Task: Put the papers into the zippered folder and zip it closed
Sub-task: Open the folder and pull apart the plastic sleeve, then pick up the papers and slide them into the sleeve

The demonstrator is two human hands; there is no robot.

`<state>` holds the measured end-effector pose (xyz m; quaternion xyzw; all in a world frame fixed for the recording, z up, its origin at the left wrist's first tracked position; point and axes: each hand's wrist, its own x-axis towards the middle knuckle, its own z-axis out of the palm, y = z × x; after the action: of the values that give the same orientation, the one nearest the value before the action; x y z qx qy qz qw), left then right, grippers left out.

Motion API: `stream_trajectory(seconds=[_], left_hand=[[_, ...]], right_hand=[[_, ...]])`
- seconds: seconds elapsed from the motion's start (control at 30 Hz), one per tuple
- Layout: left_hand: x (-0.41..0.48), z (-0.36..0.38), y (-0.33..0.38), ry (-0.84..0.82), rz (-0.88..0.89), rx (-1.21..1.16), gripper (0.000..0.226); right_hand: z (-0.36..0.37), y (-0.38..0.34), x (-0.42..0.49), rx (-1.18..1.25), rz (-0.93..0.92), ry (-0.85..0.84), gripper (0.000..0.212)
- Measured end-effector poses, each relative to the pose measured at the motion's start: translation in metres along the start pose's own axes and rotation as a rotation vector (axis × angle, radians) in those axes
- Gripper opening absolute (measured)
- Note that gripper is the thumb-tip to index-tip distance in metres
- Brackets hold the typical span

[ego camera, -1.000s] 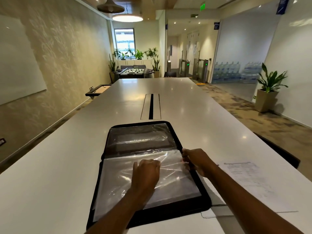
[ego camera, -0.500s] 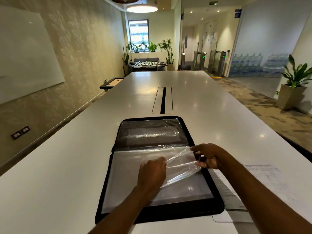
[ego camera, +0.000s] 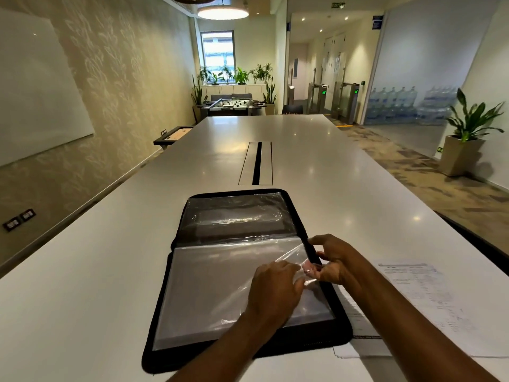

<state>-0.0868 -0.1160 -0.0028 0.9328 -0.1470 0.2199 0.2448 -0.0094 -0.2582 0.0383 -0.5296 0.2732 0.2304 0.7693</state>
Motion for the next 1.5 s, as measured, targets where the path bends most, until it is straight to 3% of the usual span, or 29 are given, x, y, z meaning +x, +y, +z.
stream_trajectory(seconds=[0.17, 0.3, 0.4, 0.6, 0.87, 1.0, 1.07, 1.13, 1.2, 1.3, 1.4, 1.5], left_hand=[[-0.005, -0.001, 0.006, 0.079, 0.132, 0.08, 0.013], [-0.009, 0.0, 0.009, 0.079, 0.218, 0.139, 0.014], [-0.01, 0.005, 0.011, 0.088, 0.265, 0.229, 0.018], [-0.019, 0.018, 0.016, 0.076, 0.328, 0.329, 0.022], [-0.026, 0.017, 0.012, 0.096, 0.343, 0.319, 0.027], [-0.031, 0.016, 0.012, 0.06, 0.363, 0.326, 0.03], [-0.033, 0.016, 0.012, 0.035, 0.37, 0.317, 0.029], [-0.032, 0.014, 0.015, -0.005, 0.34, 0.293, 0.033], [-0.025, 0.012, 0.024, -0.028, 0.306, 0.225, 0.039], [-0.005, 0.015, 0.04, -0.012, 0.292, 0.118, 0.033], [0.027, 0.032, 0.06, -0.028, 0.28, 0.023, 0.033], [0.065, 0.059, 0.082, -0.255, 0.198, -0.008, 0.045]], right_hand=[[-0.009, -0.011, 0.003, -0.231, 0.126, -0.101, 0.053], [-0.003, -0.019, 0.009, -0.38, 0.091, -0.149, 0.047], [0.005, -0.023, 0.013, -0.265, 0.063, -0.224, 0.04], [0.012, -0.028, 0.03, 0.101, 0.031, -0.249, 0.077], [-0.018, 0.002, 0.023, 0.11, 0.189, -0.504, 0.09], [-0.032, 0.015, -0.009, 0.008, 0.174, -0.666, 0.073], [-0.033, 0.018, -0.026, -0.109, -0.002, -0.503, 0.064], [-0.041, 0.023, -0.036, -0.144, -0.273, -0.218, 0.06], [-0.057, 0.027, -0.052, -0.112, -0.425, 0.025, 0.041], [-0.095, 0.039, -0.083, -0.046, -0.414, 0.269, 0.023], [-0.132, 0.061, -0.119, 0.141, -0.277, 0.329, 0.024], [-0.152, 0.08, -0.141, 0.277, -0.129, 0.338, 0.021]])
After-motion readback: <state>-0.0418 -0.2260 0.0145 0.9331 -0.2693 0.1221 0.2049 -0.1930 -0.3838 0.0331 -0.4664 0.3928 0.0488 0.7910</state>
